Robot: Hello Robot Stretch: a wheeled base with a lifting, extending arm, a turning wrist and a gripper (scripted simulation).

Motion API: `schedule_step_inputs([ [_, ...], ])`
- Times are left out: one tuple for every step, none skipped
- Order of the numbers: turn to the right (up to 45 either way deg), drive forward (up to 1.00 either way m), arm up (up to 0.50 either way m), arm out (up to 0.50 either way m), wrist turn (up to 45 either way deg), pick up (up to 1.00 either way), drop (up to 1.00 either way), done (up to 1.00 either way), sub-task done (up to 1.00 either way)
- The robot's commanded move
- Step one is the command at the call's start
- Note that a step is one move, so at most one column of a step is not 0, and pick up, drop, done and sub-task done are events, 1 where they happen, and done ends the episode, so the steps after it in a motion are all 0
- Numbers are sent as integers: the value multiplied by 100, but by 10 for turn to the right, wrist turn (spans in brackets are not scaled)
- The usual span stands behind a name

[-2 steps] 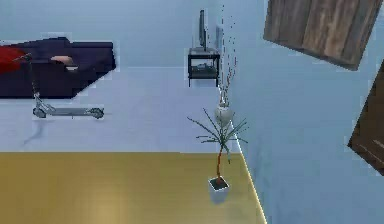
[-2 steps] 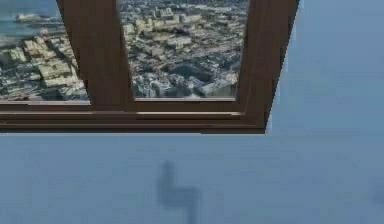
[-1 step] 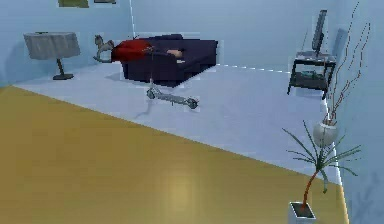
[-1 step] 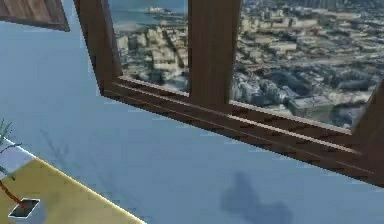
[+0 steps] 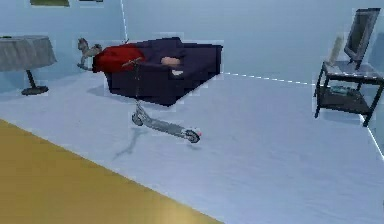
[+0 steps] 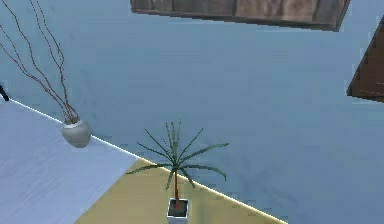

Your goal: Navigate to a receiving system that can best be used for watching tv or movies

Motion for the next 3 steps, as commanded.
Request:
schedule_step_inputs([
  [60,0,0,0,0,0,0,0,0],
  [0,5,0,0,0,0,0,0,0],
  [210,0,0,0,0,0,0,0,0],
])
